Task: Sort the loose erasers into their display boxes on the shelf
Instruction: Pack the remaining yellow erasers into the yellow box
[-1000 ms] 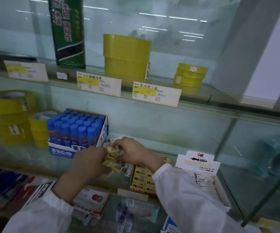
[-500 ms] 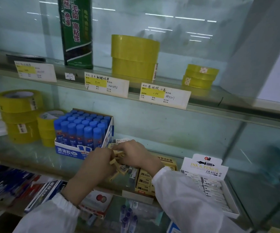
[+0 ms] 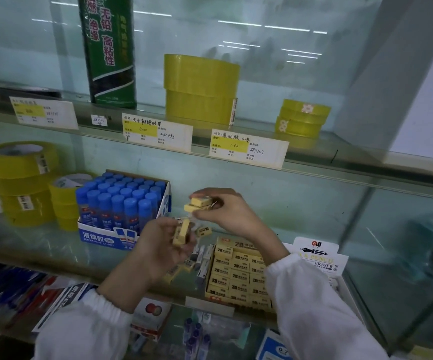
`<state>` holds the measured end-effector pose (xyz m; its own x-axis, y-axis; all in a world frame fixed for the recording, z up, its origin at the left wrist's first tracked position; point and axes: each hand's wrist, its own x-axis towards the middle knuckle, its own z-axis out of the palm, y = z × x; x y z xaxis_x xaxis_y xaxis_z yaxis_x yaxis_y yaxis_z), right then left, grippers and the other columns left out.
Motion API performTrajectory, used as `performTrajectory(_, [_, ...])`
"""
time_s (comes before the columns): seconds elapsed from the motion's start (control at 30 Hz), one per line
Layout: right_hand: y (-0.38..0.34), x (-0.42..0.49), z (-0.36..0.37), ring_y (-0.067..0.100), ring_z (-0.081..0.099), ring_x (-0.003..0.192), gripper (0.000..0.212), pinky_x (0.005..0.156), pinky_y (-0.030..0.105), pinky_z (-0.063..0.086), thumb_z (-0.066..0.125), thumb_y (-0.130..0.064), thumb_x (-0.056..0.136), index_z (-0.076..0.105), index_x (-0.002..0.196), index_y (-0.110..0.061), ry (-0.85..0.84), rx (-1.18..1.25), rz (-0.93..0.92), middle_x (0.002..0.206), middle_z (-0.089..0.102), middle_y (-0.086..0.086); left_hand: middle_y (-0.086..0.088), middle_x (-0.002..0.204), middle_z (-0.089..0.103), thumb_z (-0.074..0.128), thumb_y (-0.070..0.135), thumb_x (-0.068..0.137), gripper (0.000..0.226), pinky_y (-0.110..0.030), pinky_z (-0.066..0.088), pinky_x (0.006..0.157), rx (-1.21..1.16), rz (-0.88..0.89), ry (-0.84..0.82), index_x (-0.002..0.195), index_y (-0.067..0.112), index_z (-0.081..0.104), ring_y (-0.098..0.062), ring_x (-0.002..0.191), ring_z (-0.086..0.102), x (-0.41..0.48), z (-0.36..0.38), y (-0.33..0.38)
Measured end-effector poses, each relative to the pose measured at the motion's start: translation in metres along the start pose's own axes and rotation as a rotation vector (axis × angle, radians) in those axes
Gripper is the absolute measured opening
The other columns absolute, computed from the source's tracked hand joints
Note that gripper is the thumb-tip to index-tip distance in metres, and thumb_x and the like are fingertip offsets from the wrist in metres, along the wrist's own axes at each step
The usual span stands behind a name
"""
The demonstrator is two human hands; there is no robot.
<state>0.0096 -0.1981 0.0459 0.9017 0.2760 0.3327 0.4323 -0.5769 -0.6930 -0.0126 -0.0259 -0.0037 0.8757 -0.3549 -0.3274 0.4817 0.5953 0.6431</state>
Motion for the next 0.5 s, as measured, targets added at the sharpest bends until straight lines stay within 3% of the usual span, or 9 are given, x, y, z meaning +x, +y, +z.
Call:
performTrajectory(0.1, [-0.005,-0.012,-0.014,-0.012,0.054,0.061,0.033,0.058,0.008,0.039,0.081,-0.021,0.077,0.074,0.109,-0.025,-0.104,-0.066,0.0,0.103,0.07,-0.012,-0.015,0.086,0.063,0.048,0.036,0.099,0.039,-0.022,0.046,0.038,-0.173,-0.15,-0.112,0.105,0.001,0.064,-0.023,0.072,0.057,0.009,0.022,-0.011])
performTrajectory(0.17, [-0.001,-0.021,-0.017,-0.007,0.058,0.069,0.033,0.063,0.01,0.043,0.082,-0.02,0.076,0.075,0.108,-0.025,-0.153,-0.142,0.009,0.105,0.071,-0.011,-0.01,0.082,0.065,0.047,0.038,0.1,0.041,-0.018,0.039,0.033,-0.146,-0.162,-0.186,0.095,0.004,0.069,-0.018,0.066,0.054,0.02,0.035,-0.018])
performTrajectory(0.23, [0.007,-0.03,-0.021,0.0,0.062,0.071,0.033,0.067,0.015,0.049,0.081,-0.016,0.076,0.075,0.108,-0.021,-0.105,-0.127,0.047,0.103,0.073,-0.01,-0.007,0.075,0.066,0.048,0.034,0.1,0.037,-0.014,0.033,0.029,-0.085,-0.172,-0.218,0.09,0.006,0.068,-0.015,0.056,0.052,0.031,0.044,-0.027])
performTrajectory(0.3, [0.016,-0.04,-0.025,0.007,0.062,0.063,0.031,0.062,0.017,0.049,0.079,-0.009,0.078,0.075,0.108,-0.015,-0.043,-0.001,0.118,0.087,0.072,-0.011,-0.008,0.074,0.066,0.051,0.031,0.099,0.03,-0.014,0.031,0.027,-0.024,-0.151,-0.211,0.094,0.005,0.066,-0.014,0.049,0.052,0.041,0.047,-0.033])
performTrajectory(0.4, [0.027,-0.06,-0.029,0.02,0.059,0.057,0.027,0.054,0.022,0.049,0.072,0.0,0.083,0.072,0.11,-0.006,0.047,0.258,0.212,0.068,0.067,0.002,-0.015,0.09,0.067,0.062,0.029,0.096,0.033,-0.017,0.047,0.036,0.065,-0.123,-0.204,0.109,0.0,0.067,-0.018,0.057,0.059,0.048,0.049,-0.04])
performTrajectory(0.5, [0.035,-0.075,-0.022,0.016,0.055,0.05,0.022,0.053,0.026,0.05,0.069,0.002,0.085,0.072,0.106,-0.005,0.173,0.336,0.22,0.058,0.066,-0.008,-0.024,0.117,0.068,0.068,0.011,0.088,0.036,-0.024,0.062,0.058,0.094,-0.105,-0.24,0.121,-0.004,0.065,-0.023,0.073,0.072,0.048,0.044,-0.041])
